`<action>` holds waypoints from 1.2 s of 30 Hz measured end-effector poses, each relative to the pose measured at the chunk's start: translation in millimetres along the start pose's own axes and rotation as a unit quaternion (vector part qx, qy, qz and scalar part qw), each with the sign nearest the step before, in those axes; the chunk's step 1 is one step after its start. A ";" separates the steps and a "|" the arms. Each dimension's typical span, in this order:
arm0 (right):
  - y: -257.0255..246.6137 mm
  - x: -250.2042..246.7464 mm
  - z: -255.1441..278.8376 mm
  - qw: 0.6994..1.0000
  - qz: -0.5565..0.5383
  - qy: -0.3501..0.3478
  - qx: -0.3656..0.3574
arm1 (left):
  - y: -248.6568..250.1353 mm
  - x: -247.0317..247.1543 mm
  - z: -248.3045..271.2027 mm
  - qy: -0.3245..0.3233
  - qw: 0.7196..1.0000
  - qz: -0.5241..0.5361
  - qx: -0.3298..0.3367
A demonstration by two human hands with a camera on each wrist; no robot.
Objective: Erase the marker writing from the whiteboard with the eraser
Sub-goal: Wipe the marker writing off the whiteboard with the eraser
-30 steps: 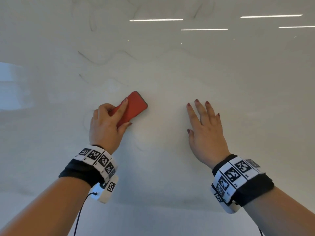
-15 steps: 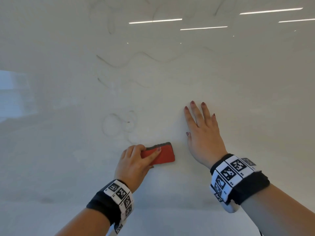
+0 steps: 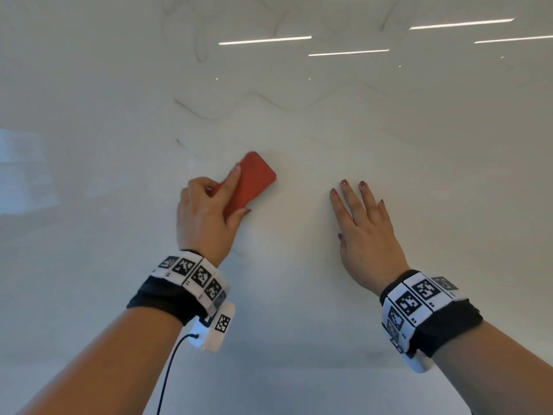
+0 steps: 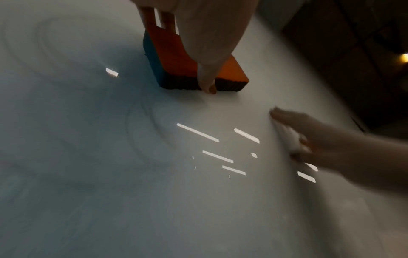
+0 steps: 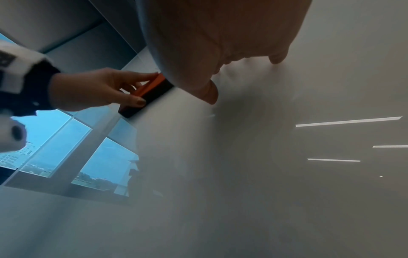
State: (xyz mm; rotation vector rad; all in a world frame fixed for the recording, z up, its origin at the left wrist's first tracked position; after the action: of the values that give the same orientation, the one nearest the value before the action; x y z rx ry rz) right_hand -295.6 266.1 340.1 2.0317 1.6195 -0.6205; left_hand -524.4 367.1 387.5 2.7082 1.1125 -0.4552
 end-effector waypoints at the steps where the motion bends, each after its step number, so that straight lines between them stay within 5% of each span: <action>1: 0.0 0.2 -0.3 1.000 0.001 0.000 0.000 | -3.2 -1.6 -2.4 0.006 1.000 0.004 -0.012; 15: -6.8 3.8 0.3 0.999 -0.004 -0.031 0.030 | -2.2 38.4 110.9 -0.118 0.989 -0.024 0.086; 26: -14.4 2.0 0.6 0.997 0.006 -0.060 0.058 | -48.4 -11.5 21.9 -0.015 1.000 -0.010 -0.021; 36: -39.3 -0.2 2.7 0.997 -0.036 -0.055 0.042 | -32.0 26.7 107.8 -0.108 0.991 -0.019 0.081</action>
State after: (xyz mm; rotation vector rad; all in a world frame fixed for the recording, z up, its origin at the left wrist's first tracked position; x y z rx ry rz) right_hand -334.2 272.0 335.0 1.9682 1.6320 -0.8241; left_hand -551.9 377.2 275.6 2.6935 1.1112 -0.8567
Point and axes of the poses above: each hand's wrist, its own z-axis away from the middle knuckle, its own x-axis out of the palm, y = z × x, the point moved 6 cm from there along -z, towards the middle knuckle
